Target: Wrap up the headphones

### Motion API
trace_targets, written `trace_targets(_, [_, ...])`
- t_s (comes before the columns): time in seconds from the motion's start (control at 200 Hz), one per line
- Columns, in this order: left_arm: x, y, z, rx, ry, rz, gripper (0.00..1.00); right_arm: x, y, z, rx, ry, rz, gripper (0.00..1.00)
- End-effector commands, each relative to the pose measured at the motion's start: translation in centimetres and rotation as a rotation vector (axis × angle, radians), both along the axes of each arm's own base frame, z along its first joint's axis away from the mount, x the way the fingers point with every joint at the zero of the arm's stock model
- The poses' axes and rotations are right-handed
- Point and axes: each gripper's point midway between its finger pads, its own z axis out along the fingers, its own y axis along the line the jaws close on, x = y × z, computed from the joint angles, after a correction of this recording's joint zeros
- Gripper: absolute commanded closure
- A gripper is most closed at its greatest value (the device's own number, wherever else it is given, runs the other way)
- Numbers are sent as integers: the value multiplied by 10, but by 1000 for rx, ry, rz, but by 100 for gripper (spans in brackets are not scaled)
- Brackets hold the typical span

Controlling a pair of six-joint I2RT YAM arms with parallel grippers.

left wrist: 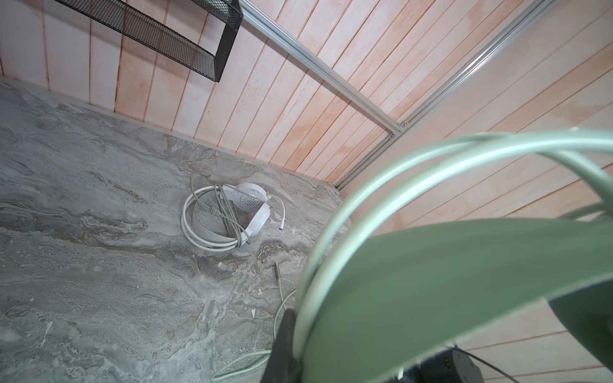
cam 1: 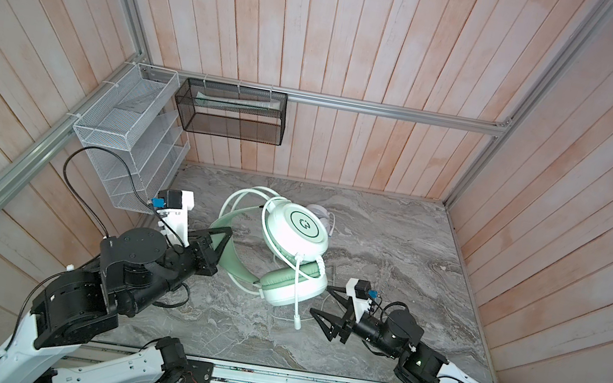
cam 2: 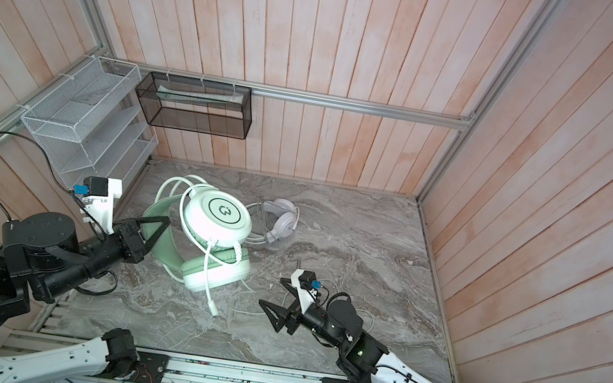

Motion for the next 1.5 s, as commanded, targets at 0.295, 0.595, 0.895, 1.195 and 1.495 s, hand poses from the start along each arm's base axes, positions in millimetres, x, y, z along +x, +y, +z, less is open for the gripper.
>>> trace_targets(0.295, [-1, 3, 22, -114, -9, 25, 100, 13, 15, 0, 31, -62, -49, 20])
trace_targets(0.595, [3, -2, 21, -118, -4, 29, 100, 3, 45, -29, -24, -17, 71, 52])
trace_targets(0.895, [17, -12, 17, -58, -7, 46, 100, -17, 88, -69, -185, -9, 63, 99])
trace_targets(1.195, [46, 7, -7, 96, 19, 162, 100, -64, 100, -41, -177, -55, 168, 100])
trace_targets(1.495, [72, 13, -43, 168, 91, 185, 100, -98, 105, 3, -172, -129, 234, 100])
